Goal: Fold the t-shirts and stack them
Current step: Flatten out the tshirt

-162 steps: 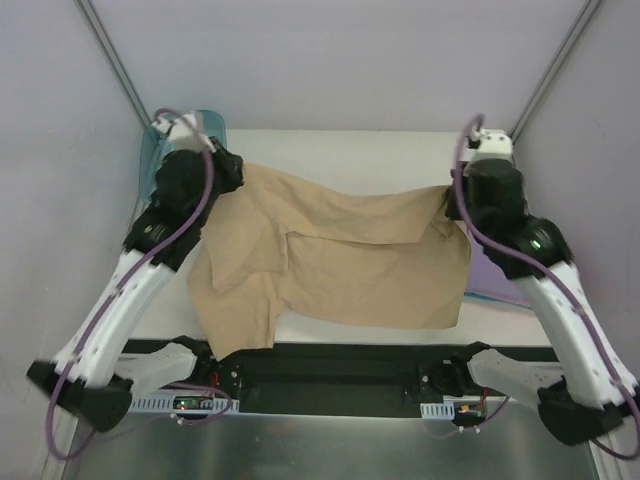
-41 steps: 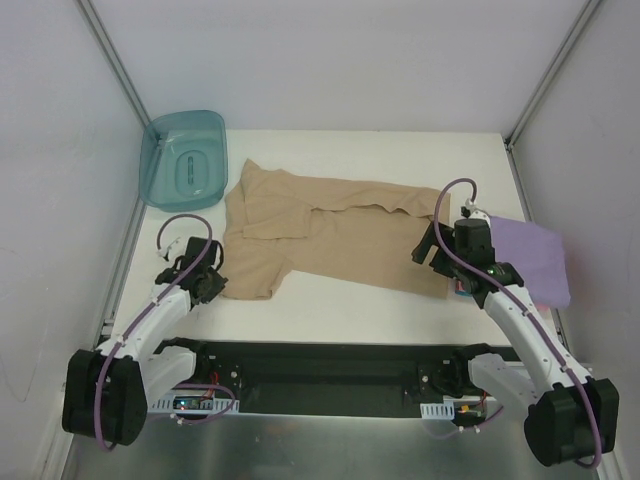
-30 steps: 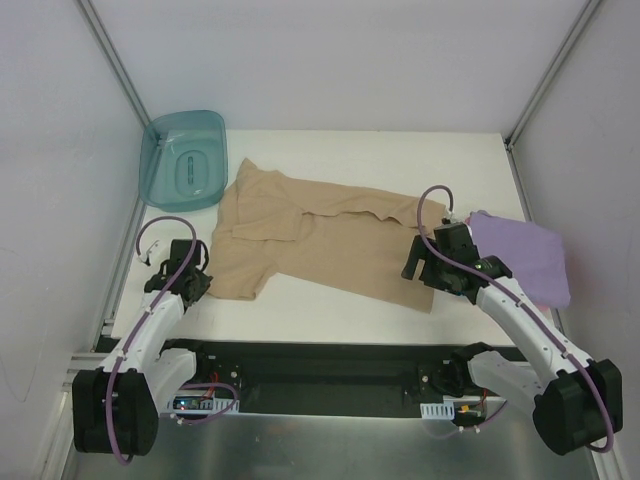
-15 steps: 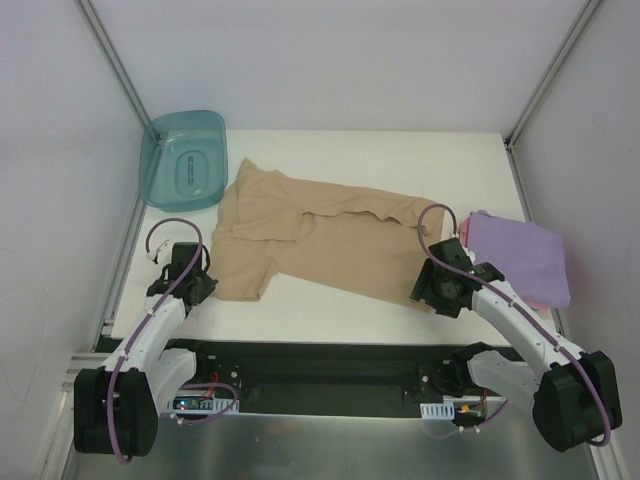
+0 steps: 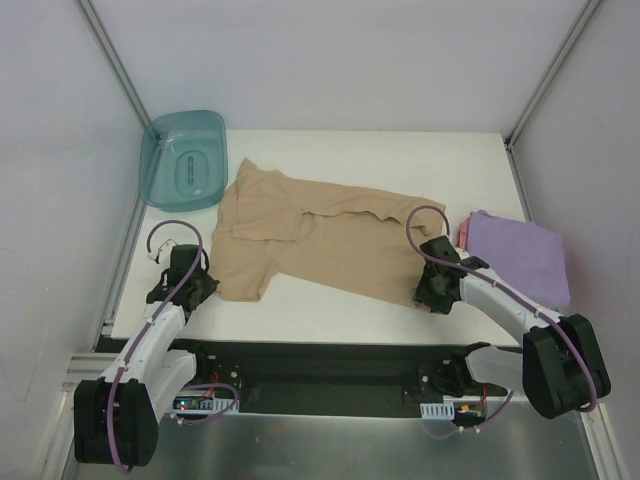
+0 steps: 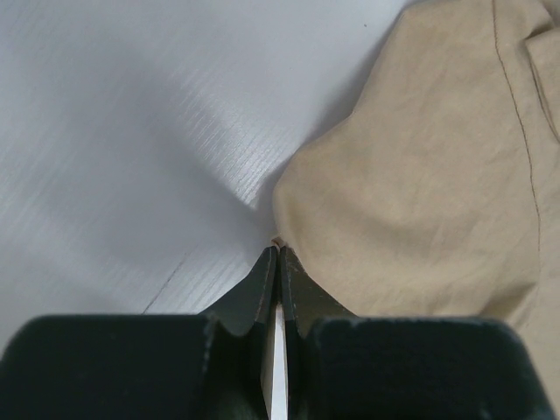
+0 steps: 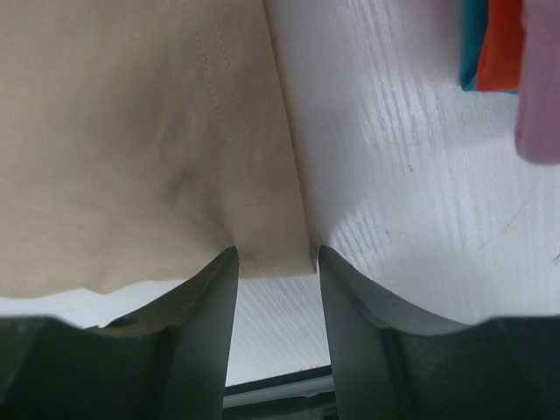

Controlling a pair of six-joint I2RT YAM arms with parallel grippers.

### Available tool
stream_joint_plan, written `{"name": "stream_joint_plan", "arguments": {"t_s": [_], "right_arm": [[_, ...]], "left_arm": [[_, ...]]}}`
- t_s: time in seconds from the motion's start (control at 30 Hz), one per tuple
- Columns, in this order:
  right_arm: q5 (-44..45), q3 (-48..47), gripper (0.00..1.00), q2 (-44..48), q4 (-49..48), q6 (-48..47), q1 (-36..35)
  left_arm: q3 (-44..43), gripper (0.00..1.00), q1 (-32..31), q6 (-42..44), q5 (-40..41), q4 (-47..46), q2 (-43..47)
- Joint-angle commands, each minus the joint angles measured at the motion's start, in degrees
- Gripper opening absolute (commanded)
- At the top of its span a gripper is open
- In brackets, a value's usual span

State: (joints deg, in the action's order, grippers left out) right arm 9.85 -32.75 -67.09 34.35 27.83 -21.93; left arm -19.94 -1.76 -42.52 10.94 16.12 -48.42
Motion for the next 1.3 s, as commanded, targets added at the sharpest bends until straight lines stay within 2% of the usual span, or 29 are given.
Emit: {"name": "stream_joint_plan", "arguments": {"t_s": [0.0,0.17,0.47,0.67,0.87,1.03,1.2,1.27], "right_arm": [[0.52,-0.2,0.43,-3.47,-3.76,0.2,0.22],[0.26,-0.3,0.34,-6.38,-4.99,-0.06,0.31],[-2.02,-1.78,0.01,-4.03,-5.87,-2.7,0.31],[-1.41,-7.05,0.01,4.23,-2.45,-7.17,0.31],[3.23,-21.98,0.01,13.47,3.17,-11.66,0.31],[6.41,-34.11,0.01,19.53,4.94,-15.44,2.06],[7.38,-49.84,0.01,20.95,8.45,-19.21,3.56],[7.12,-56.59,0.01,21.3,9.94,-21.24,3.56]], "left_arm": [[-0.01,0.0,0.62,1.13,-0.48,-1.18,-0.62],[0.08,0.0,0.53,0.95,-0.57,-1.18,-0.62],[0.17,0.0,0.62,2.88,-2.94,-1.18,3.32],[-2.55,0.0,0.62,3.5,-9.35,-1.18,9.47],[-13.61,0.0,0.53,2.8,-13.14,-1.18,15.1],[-29.51,0.0,0.62,2.44,-12.61,-1.09,16.17],[-46.54,0.0,0.62,4.11,-11.29,-0.48,15.11],[-50.87,0.0,0.62,4.99,-11.29,-0.21,14.59]]}}
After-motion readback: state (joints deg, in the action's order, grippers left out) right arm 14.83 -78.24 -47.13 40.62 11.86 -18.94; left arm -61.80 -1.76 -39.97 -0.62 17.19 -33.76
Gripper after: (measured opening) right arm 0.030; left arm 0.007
